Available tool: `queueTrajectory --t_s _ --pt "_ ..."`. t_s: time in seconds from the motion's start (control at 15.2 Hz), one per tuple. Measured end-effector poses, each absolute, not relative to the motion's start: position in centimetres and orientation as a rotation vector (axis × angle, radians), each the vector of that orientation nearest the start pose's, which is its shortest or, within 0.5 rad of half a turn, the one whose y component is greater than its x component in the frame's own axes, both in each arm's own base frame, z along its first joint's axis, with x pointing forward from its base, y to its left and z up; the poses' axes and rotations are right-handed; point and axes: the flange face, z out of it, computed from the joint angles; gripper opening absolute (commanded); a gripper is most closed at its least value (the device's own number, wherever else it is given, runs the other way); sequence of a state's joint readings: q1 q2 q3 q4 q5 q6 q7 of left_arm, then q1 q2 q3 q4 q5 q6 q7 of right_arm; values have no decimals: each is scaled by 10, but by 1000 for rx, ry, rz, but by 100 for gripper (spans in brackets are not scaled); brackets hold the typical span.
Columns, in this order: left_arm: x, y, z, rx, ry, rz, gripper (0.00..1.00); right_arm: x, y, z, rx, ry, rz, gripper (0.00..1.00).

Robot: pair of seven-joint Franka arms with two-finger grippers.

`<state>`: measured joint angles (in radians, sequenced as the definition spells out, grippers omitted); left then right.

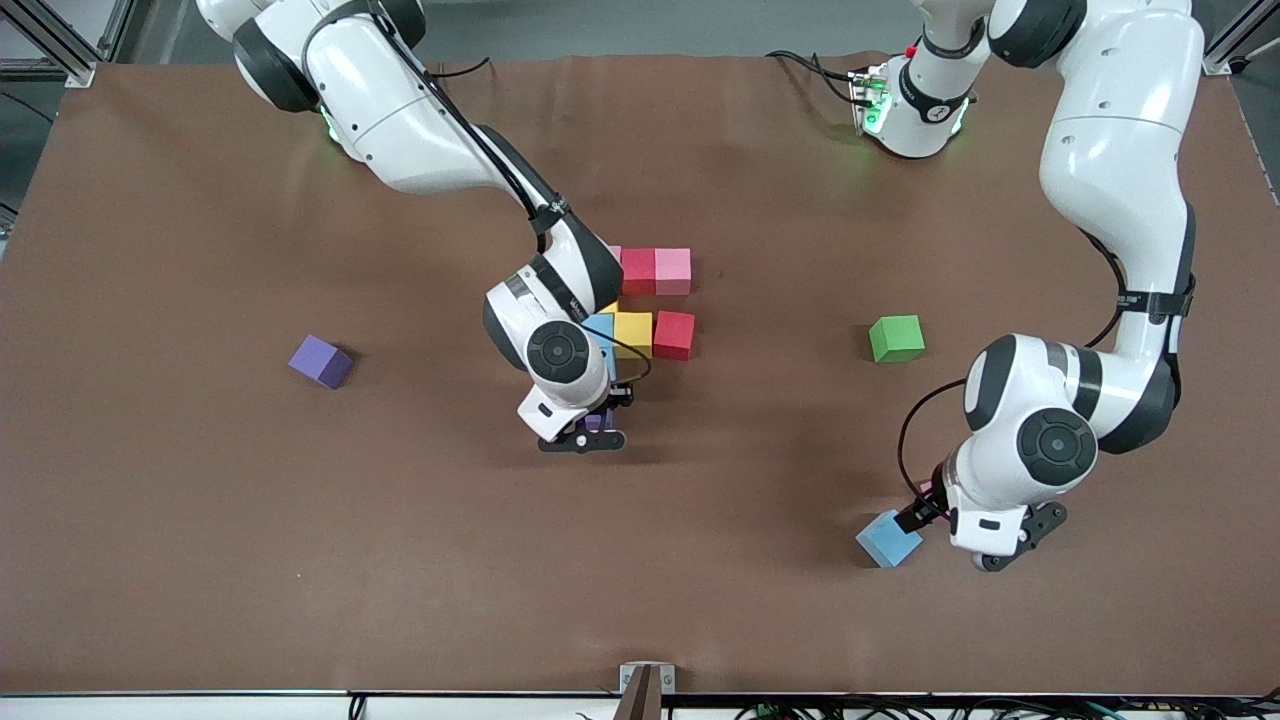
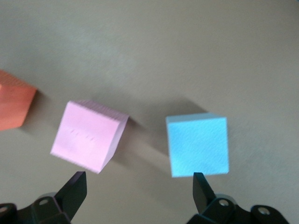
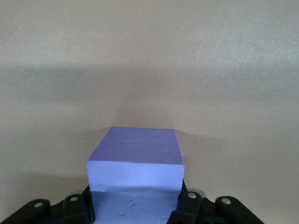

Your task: Arrange 11 blocks into digit 3

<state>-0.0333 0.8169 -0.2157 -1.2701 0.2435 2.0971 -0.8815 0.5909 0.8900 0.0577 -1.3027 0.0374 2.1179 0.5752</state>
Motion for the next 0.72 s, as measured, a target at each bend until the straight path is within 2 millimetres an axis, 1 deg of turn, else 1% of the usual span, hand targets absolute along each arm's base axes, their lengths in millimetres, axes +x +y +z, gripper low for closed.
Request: queueTrajectory --t_s 0.13,0.33,0.53,0.66,0.72 --pt "748 -138 261 -3016 -907 -140 100 593 439 199 -3114 -84 165 32" --pt "757 -143 240 -3079 -976 -191 100 592 439 199 -3108 -166 171 32" --pt "760 -143 227 -3102 -1015 -212 100 591 439 199 -3103 -229 180 32" --pt "763 -139 222 -3111 -1043 -227 100 591 439 199 -3103 -236 182 38" --pt "765 -136 218 -3115 -1067 -228 97 591 439 199 -3103 -237 182 41"
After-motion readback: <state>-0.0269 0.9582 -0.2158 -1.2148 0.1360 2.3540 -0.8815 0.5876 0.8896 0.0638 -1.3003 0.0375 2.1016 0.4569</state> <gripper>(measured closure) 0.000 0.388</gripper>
